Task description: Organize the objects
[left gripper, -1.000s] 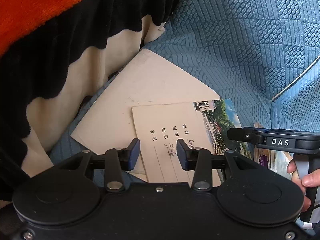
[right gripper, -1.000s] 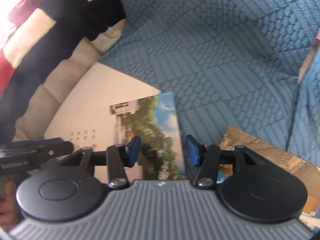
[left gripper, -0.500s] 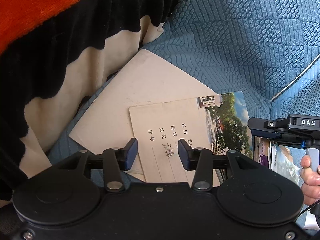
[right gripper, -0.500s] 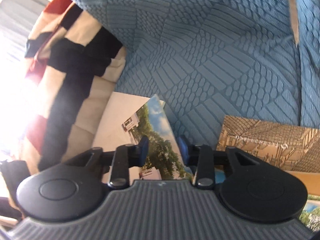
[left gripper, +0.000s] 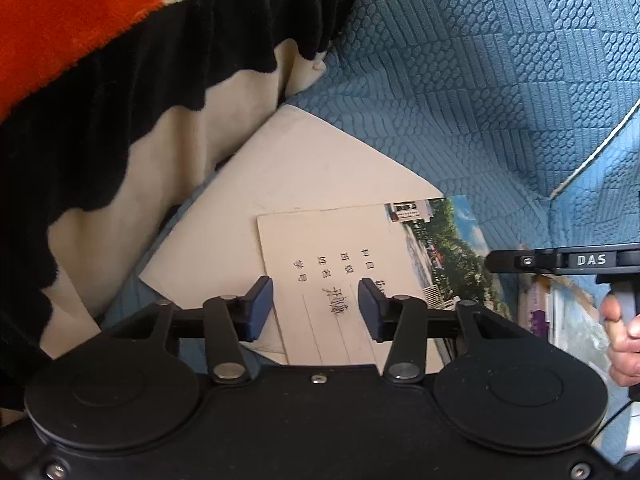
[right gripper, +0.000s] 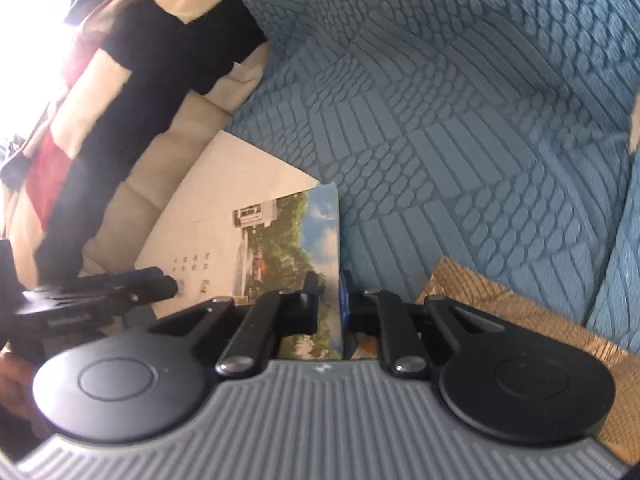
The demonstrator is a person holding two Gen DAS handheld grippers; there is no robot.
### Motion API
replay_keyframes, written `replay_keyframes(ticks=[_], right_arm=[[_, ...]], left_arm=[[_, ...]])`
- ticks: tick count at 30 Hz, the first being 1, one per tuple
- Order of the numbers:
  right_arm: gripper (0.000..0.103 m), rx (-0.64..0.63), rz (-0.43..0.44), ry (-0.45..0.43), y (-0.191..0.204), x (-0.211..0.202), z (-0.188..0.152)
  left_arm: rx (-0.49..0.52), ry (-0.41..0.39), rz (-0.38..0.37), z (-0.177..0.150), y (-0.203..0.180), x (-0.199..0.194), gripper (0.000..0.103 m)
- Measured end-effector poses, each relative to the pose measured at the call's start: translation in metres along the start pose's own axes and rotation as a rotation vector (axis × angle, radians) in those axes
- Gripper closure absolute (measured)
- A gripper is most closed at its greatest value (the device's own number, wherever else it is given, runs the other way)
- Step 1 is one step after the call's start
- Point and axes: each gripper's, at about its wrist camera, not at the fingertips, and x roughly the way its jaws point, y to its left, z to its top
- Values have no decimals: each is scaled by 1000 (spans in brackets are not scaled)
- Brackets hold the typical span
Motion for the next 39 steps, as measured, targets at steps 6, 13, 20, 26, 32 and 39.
replay_keyframes(ticks=[6, 13, 20, 26, 32, 39], right_arm=[[100, 6, 55, -51, 4, -14, -1], [100, -17, 57, -95, 20, -38, -8], [100, -43, 49, -122, 30, -52, -13], [100, -46, 61, -132, 29, -58, -17], [100, -31, 71, -135, 22, -54, -18], [100, 25, 33, -116, 7, -40, -19]], left_arm=[[-38, -7, -10, 1, 10, -3, 63], [-59, -11, -39, 4, 19, -4, 59], [-96, -35, -96, 10, 33, -1, 52], [-127, -28, -227, 21, 44, 11, 52], [-131, -33, -271, 26, 45, 15, 66], [-59, -111, -218, 21, 38, 5, 96]])
